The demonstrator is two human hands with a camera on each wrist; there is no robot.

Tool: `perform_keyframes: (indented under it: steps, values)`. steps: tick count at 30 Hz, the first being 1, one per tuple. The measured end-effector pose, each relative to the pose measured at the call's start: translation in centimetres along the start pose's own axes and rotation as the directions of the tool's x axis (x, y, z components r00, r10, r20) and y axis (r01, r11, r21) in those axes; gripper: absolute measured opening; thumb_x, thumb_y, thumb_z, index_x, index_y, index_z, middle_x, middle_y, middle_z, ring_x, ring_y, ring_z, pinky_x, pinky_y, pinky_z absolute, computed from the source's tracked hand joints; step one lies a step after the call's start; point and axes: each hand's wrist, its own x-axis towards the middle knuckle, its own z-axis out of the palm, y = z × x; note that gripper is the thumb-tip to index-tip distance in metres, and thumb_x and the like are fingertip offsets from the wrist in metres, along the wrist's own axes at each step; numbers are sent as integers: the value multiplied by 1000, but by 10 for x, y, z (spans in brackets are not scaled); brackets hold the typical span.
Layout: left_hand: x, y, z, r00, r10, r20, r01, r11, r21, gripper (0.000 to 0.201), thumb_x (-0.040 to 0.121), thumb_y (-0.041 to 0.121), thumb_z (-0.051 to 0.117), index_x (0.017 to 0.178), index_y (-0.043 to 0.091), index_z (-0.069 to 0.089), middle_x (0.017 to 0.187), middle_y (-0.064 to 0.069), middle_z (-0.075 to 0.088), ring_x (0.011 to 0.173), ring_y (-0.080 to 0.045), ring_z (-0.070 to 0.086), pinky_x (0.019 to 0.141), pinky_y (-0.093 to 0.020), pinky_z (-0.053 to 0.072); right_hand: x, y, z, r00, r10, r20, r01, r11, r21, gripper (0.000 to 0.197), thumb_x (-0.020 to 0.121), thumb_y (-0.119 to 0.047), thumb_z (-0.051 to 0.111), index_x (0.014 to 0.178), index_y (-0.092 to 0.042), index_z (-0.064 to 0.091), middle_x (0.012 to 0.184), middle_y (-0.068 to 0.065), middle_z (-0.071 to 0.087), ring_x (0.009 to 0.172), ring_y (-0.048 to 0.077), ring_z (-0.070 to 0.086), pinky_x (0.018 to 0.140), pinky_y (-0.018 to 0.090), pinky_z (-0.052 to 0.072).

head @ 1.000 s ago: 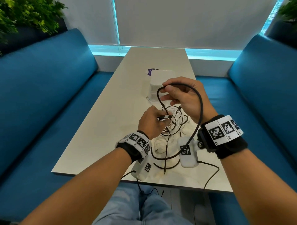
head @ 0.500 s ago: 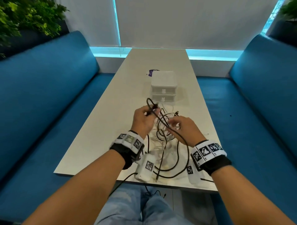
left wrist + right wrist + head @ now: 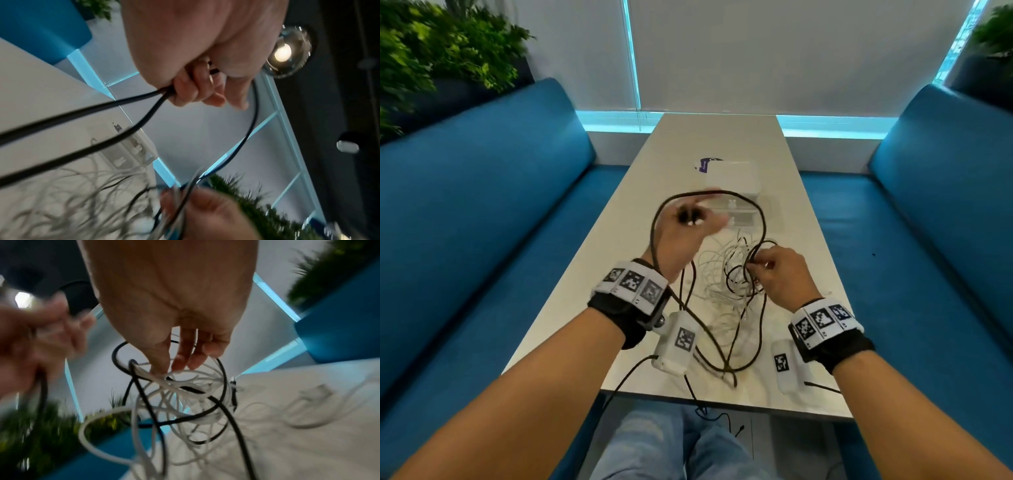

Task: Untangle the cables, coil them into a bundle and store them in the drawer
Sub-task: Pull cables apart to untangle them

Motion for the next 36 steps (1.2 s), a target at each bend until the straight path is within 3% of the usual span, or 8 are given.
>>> perform_keyframes:
  steps: [3, 6, 8, 17, 20, 23, 29, 36]
  values:
    - [-8, -23, 17, 994, 1, 111, -24, 978, 207, 22, 74, 6, 78, 92, 16, 72, 67, 16, 60, 61, 4, 54, 68, -19, 45, 4, -15, -16, 999, -29, -28, 32, 992, 119, 13, 85, -5, 64, 88, -8, 76, 82, 4, 70, 75, 14, 62, 67, 14, 44]
    - [-15, -37, 32, 995, 25, 93, -58, 930, 363, 20, 73, 25, 80, 85, 33, 67, 64, 10, 51, 58, -5, 48, 63, -27, 45, 7, -23, -31, 991, -127, 50, 128, 992, -17, 19, 86, -9, 59, 94, -8, 76, 95, 9, 73, 88, 24, 66, 81, 32, 50]
    - [-19, -37, 38, 993, 107, 51, -118, 885, 451, 23, 72, 45, 75, 91, 37, 64, 69, 11, 50, 63, -8, 50, 61, -30, 48, 9, -22, -41, 977, -196, 80, 200, 979, -45, 22, 85, -17, 58, 94, -9, 76, 97, 11, 74, 91, 23, 67, 83, 22, 47]
    - [-17, -31, 37, 984, -107, 141, 55, 942, 330, 36, 76, 47, 75, 106, 30, 62, 94, 8, 65, 84, 0, 63, 76, -18, 51, 24, -28, -46, 980, -150, 131, 175, 963, -205, 9, 83, -14, 67, 85, -13, 76, 79, 6, 71, 69, 22, 63, 61, 28, 46]
    - [-6, -35, 29, 989, -112, 101, 69, 933, 353, 16, 77, 30, 80, 85, 27, 67, 82, 8, 68, 71, 5, 60, 68, -10, 45, 21, -30, -49, 986, -82, 146, 59, 986, 154, 10, 84, -11, 67, 75, -12, 72, 71, 8, 72, 65, 22, 70, 58, 30, 53]
    - [2, -45, 17, 989, -145, 30, 126, 930, 346, 13, 76, 23, 80, 75, 26, 67, 78, 2, 68, 75, -12, 63, 74, -26, 50, 21, -32, -55, 998, 7, 56, -30, 904, 426, 18, 89, -6, 63, 73, -13, 66, 70, 10, 69, 59, 13, 69, 57, 26, 53]
    - [3, -53, 1, 978, -206, -44, 208, 910, 358, 20, 75, 9, 76, 75, 26, 65, 55, 12, 55, 54, -7, 50, 60, -22, 41, 23, -49, -76, 992, 55, -116, 44, 705, 708, 16, 92, -4, 60, 79, -13, 64, 65, 1, 69, 60, 10, 70, 55, 19, 54]
    - [-9, -43, -1, 989, -100, -110, 144, 826, 545, 41, 80, 20, 74, 116, 34, 59, 82, 7, 56, 78, -16, 58, 70, -25, 46, 23, -79, -87, 989, -123, -80, 143, 698, 702, 14, 91, -6, 61, 83, -17, 66, 69, -2, 72, 67, 16, 72, 57, 21, 54]
